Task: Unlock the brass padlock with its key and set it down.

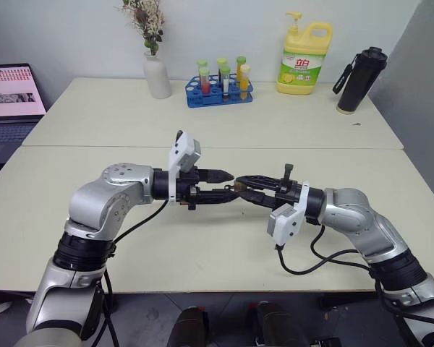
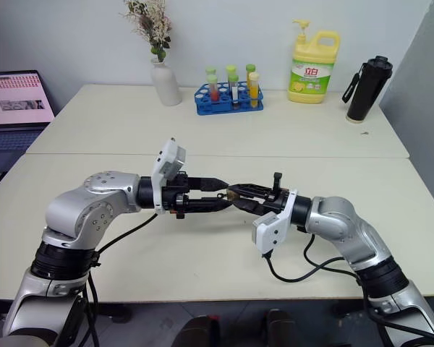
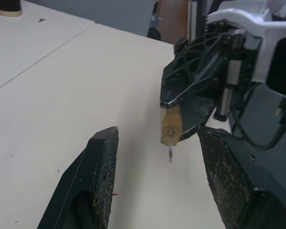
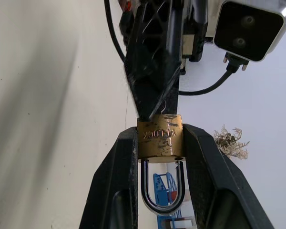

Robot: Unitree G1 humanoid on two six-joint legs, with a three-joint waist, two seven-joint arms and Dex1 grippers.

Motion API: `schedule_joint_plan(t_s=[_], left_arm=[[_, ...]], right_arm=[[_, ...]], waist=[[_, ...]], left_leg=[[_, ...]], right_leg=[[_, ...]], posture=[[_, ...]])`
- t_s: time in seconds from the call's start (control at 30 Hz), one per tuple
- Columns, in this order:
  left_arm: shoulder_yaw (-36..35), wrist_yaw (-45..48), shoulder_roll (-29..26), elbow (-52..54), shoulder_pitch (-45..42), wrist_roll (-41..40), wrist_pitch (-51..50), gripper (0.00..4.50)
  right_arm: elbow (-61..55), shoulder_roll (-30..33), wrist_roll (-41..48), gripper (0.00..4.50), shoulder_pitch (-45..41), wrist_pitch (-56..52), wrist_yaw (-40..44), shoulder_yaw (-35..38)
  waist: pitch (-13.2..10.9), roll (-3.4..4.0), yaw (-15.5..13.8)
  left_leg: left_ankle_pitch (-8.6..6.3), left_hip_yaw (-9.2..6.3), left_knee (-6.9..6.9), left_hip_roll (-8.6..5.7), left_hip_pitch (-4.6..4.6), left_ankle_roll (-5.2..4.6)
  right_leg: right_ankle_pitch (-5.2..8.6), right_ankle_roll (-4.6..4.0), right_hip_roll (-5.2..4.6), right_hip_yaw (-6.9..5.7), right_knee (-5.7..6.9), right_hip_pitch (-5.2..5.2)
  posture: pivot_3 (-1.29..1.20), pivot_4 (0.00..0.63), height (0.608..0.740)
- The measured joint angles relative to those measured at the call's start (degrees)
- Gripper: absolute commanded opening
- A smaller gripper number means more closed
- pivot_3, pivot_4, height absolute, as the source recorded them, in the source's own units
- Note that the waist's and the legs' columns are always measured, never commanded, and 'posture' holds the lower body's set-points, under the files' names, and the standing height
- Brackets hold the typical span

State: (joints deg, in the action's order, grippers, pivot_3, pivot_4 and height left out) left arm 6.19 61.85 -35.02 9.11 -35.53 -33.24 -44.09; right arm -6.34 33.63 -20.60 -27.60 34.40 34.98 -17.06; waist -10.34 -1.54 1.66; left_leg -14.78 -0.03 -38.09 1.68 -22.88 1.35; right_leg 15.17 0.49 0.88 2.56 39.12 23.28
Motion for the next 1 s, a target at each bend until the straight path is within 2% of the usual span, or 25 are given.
schedule_joint_plan(t_s=[0.5,0.53,0.57,0.63,0.77,0.83,1.0], left_arm=[[-0.02,-2.34,2.92,-1.05,-1.28,-0.69,-1.58,2.78],[-0.02,-2.31,2.91,-1.23,-1.28,-0.75,-1.75,2.48],[-0.01,-2.28,2.89,-1.25,-1.28,-0.79,-1.76,2.40],[0.00,-2.02,2.73,-1.24,-1.28,-0.83,-1.76,1.94],[0.18,-1.11,2.73,-1.17,-1.24,-1.93,-2.00,0.65],[0.26,-1.00,2.73,-1.13,-1.23,-2.10,-1.98,0.16],[0.39,-0.96,2.69,-1.13,-1.21,-2.03,-1.71,0.16]], right_arm=[[0.01,-0.30,-0.03,0.94,-0.09,0.01,0.09,-0.05],[0.01,-0.30,-0.04,0.94,-0.10,0.05,0.09,-0.06],[0.01,-0.31,-0.04,0.94,-0.10,0.05,0.09,-0.07],[0.01,-0.31,-0.05,0.94,-0.11,0.05,0.10,-0.07],[0.04,-0.31,-0.10,0.94,-0.19,-0.21,0.07,-0.01],[0.06,-0.29,-0.12,0.94,-0.22,-0.33,0.05,0.04],[0.06,-0.32,-0.29,0.94,-0.22,-0.39,0.05,0.04]], waist=[[0.00,0.00,0.01],[0.00,0.00,0.01],[0.00,0.00,0.01],[0.00,0.00,0.01],[0.00,0.00,0.01],[0.00,0.00,0.00],[0.00,0.00,0.00]], left_leg=[[0.00,0.00,0.00,0.00,0.00,0.00],[0.00,0.00,0.00,0.01,0.00,0.00],[0.00,0.00,0.00,0.01,0.00,0.00],[0.00,0.00,0.00,0.00,0.00,0.00],[0.00,0.00,0.00,0.00,0.00,0.00],[0.00,0.00,0.00,0.00,0.00,0.00],[0.00,0.00,0.00,0.00,0.00,0.00]], right_leg=[[0.00,0.00,0.00,0.00,0.00,0.00],[0.00,0.00,0.00,0.00,0.00,0.00],[0.00,0.00,0.00,0.00,0.00,0.00],[0.00,0.00,0.00,0.00,0.00,0.00],[0.00,0.00,0.00,0.00,0.00,0.00],[0.00,0.00,0.00,0.00,0.00,0.00],[0.00,0.00,0.00,0.00,0.00,0.00]], posture=[[0.00,0.150,0.740],[0.00,0.150,0.740],[0.00,0.150,0.740],[0.00,0.150,0.740],[0.00,0.150,0.740],[0.00,0.150,0.740],[0.00,0.150,0.740]])
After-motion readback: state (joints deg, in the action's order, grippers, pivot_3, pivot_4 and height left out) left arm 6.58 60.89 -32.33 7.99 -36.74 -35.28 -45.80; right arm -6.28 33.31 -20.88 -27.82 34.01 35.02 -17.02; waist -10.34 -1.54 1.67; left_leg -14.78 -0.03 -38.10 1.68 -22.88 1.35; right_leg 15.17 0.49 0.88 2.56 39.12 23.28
